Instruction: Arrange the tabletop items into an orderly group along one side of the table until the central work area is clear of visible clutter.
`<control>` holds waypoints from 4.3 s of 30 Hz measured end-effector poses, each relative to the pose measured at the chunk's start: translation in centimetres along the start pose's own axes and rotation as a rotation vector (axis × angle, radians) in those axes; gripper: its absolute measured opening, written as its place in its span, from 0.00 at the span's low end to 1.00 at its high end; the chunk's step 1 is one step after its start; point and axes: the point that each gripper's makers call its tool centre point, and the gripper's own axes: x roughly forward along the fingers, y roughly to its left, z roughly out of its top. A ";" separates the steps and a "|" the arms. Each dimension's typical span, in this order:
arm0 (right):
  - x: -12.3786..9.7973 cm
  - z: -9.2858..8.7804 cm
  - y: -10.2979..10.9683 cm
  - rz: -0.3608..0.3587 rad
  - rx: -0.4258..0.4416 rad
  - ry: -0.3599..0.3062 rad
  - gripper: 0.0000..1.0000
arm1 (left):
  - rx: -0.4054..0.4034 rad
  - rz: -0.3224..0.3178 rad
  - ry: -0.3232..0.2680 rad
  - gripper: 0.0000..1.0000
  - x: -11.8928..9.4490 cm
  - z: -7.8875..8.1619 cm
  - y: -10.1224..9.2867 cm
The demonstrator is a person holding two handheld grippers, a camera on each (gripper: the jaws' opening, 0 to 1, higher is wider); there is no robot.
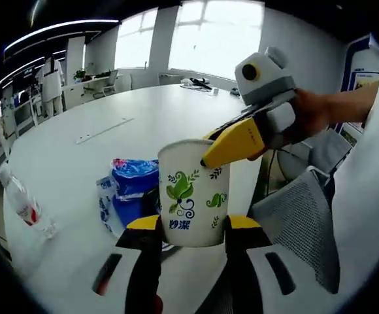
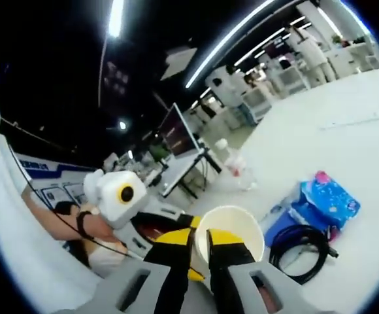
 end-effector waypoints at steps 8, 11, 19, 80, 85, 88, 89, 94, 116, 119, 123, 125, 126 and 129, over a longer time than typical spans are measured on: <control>0.6 -1.1 -0.3 -0.026 -0.050 0.072 0.11 | 0.058 -0.002 0.032 0.36 0.2 -0.1 0.0; 0.6 -1.1 -0.4 -0.030 -0.054 0.074 0.10 | 0.062 -0.001 0.034 0.36 0.3 -0.1 0.1; 1.2 -2.4 -0.2 -0.025 -0.040 0.103 0.06 | 0.103 0.025 0.081 0.37 1.0 -1.5 0.1; 14.4 2.5 -8.1 -0.173 -0.112 0.235 0.00 | -0.413 0.493 -0.153 0.44 -9.0 -5.6 13.4; 15.9 2.4 -9.6 -0.205 -0.113 0.257 0.00 | -0.431 0.510 -0.164 0.44 -9.6 -6.1 13.7; 16.8 2.7 -10.5 -0.215 -0.113 0.261 0.00 | -0.432 0.511 -0.171 0.44 -9.6 -6.3 14.0; 17.1 2.8 -10.8 -0.218 -0.111 0.262 0.00 | -0.431 0.513 -0.173 0.44 -9.7 -6.3 14.1; 18.4 2.8 -11.8 -0.248 -0.179 0.306 0.00 | -0.453 0.509 -0.187 0.44 -9.3 -6.9 14.7; 23.2 2.4 -13.8 -0.334 -0.481 0.490 0.00 | -0.489 0.532 -0.189 0.43 -9.9 -8.2 16.7; 23.4 2.4 -14.3 -0.339 -0.503 0.501 0.00 | -0.497 0.533 -0.195 0.43 -10.1 -8.4 16.8; 24.0 2.4 -14.7 -0.340 -0.540 0.522 0.01 | -0.528 0.542 -0.206 0.43 -10.2 -8.7 17.0; 24.4 2.5 -15.0 -0.340 -0.550 0.532 0.02 | -0.533 0.544 -0.211 0.43 -10.2 -8.7 17.1; 24.5 2.6 -15.1 -0.339 -0.555 0.534 0.02 | -0.532 0.545 -0.210 0.43 -10.2 -8.7 17.1; 24.9 3.0 -15.3 -0.339 -0.580 0.526 0.02 | -0.523 0.547 -0.201 0.43 -10.3 -8.7 16.9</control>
